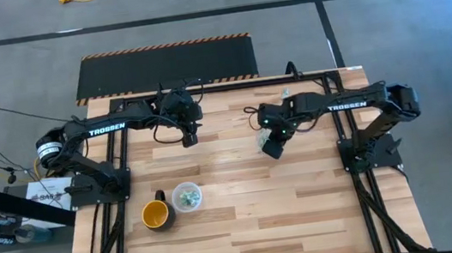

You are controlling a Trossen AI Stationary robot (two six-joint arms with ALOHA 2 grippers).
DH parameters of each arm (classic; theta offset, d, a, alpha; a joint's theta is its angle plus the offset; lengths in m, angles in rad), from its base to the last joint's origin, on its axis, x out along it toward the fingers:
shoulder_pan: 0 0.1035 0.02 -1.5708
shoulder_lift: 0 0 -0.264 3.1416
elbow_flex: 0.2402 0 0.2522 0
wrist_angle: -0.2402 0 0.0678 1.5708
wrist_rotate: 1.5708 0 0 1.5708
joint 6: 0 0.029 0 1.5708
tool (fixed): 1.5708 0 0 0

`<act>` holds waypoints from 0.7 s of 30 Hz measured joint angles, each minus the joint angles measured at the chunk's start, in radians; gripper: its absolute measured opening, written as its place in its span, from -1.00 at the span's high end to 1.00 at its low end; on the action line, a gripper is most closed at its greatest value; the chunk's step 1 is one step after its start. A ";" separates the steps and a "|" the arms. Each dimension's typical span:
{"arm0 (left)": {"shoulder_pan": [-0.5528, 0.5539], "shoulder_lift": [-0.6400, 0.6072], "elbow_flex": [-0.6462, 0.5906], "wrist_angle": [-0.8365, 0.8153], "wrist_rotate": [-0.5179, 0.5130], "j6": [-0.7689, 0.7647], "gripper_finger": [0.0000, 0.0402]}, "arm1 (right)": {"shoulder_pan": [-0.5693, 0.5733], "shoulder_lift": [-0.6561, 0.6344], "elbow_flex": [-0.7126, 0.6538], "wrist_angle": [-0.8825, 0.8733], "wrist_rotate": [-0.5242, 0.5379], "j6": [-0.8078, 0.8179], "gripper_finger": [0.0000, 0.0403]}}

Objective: Pick and place Stevia / Truvia into bins
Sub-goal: Put the white stevia packet into the square transparent container

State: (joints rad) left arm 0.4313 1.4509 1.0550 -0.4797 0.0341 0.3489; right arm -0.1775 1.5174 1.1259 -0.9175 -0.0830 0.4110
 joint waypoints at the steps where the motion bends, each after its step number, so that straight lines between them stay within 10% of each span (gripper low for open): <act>1: 0.000 0.000 0.000 0.000 0.000 -0.001 0.51 | -0.002 0.008 0.002 0.006 -0.008 -0.001 1.00; 12: 0.000 0.000 0.000 0.001 0.003 0.000 0.51 | 0.003 0.095 0.002 0.035 -0.024 -0.053 0.97; 21: 0.000 0.000 0.000 0.000 0.003 0.005 0.51 | -0.003 0.091 0.002 0.043 -0.023 -0.071 0.56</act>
State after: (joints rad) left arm 0.4316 1.4509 1.0550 -0.4796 0.0372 0.3537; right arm -0.1806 1.6089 1.1282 -0.8742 -0.1062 0.3397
